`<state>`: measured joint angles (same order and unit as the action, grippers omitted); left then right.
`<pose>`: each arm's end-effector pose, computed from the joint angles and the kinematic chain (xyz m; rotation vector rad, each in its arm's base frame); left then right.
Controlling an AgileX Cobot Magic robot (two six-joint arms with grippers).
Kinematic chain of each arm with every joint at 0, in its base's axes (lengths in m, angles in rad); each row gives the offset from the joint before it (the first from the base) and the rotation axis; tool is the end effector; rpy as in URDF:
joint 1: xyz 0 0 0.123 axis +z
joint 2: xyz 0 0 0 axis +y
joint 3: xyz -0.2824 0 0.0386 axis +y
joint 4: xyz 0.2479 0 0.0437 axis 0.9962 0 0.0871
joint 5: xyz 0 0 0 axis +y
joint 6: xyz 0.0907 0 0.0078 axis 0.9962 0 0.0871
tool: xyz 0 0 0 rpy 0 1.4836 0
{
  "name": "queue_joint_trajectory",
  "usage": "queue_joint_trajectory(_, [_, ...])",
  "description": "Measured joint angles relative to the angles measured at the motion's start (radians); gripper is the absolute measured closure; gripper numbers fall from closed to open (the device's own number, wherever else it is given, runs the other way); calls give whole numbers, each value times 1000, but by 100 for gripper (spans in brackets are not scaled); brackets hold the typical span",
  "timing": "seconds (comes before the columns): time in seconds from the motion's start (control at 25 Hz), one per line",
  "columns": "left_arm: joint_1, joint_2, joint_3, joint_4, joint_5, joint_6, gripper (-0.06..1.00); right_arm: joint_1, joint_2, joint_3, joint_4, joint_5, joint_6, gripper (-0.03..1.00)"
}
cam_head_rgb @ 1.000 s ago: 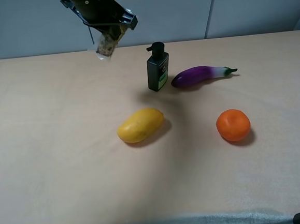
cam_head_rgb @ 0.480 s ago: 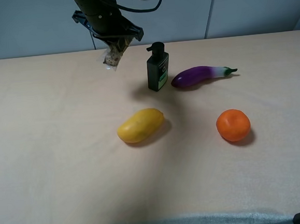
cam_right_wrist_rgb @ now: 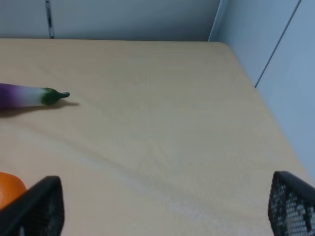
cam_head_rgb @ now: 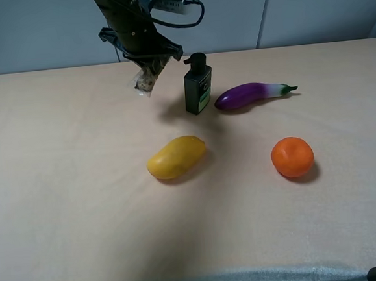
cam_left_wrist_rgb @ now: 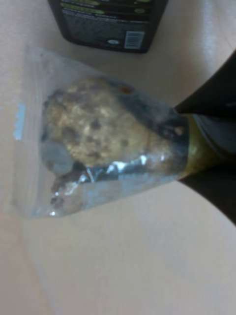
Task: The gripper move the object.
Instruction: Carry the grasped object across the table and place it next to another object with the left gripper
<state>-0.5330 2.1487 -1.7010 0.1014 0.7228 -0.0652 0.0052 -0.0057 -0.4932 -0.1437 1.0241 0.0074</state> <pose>0.4093 -0.2344 0.1903 0.6905 2.5586 -0.0852 -0.0038 -0.0112 0.2789 0.0056 2.0044 -0.1629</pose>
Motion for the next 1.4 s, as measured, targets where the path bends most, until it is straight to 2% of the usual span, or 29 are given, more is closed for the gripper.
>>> queue_joint_trajectory(0.8, [0,113,-27,-13,-35,0,70,0,0,0,0,0,0,34])
queue_joint_trajectory(1.12, [0,122,-35,-68,-55,4,70,0,0,0,0,0,0,34])
queue_joint_trajectory(1.4, [0,127,-35,-73,-52,16,70,0,0,0,0,0,0,34])
